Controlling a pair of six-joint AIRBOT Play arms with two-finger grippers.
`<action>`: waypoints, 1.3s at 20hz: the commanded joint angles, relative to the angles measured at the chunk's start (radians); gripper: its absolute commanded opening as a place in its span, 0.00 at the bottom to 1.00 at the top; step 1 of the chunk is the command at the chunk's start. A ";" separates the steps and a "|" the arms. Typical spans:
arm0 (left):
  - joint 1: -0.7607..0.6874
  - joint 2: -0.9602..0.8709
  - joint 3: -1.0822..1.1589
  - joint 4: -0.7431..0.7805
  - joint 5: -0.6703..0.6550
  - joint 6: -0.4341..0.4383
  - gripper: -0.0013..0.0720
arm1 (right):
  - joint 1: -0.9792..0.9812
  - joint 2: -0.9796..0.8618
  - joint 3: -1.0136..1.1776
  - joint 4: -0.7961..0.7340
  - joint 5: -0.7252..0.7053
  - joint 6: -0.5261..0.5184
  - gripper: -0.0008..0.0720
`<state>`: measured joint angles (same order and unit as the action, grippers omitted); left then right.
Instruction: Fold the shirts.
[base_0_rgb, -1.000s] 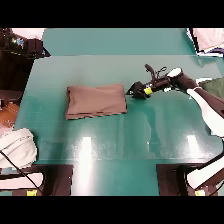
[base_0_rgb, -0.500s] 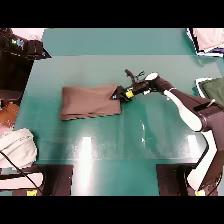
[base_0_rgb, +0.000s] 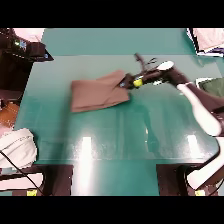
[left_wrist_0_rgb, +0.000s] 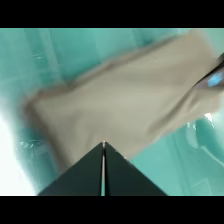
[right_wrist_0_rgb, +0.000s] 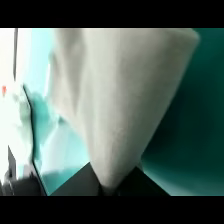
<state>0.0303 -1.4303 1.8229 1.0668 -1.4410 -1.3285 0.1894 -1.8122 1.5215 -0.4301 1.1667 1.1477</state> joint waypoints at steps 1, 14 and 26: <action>-0.075 0.000 -0.029 0.000 0.032 0.000 0.05 | -0.204 0.193 -0.114 -0.064 0.000 -0.007 0.03; -0.359 -0.002 -0.160 -0.002 0.245 -0.001 0.05 | -0.873 0.419 -0.106 -0.227 -0.241 -0.026 0.03; -0.359 -0.002 -0.160 -0.002 0.244 -0.029 0.05 | -1.015 0.356 0.312 -0.238 -0.045 -0.068 0.03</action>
<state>-0.3283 -1.4319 1.6634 1.0645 -1.1973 -1.3525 -0.7906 -1.4536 1.7592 -0.6582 1.0374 1.0847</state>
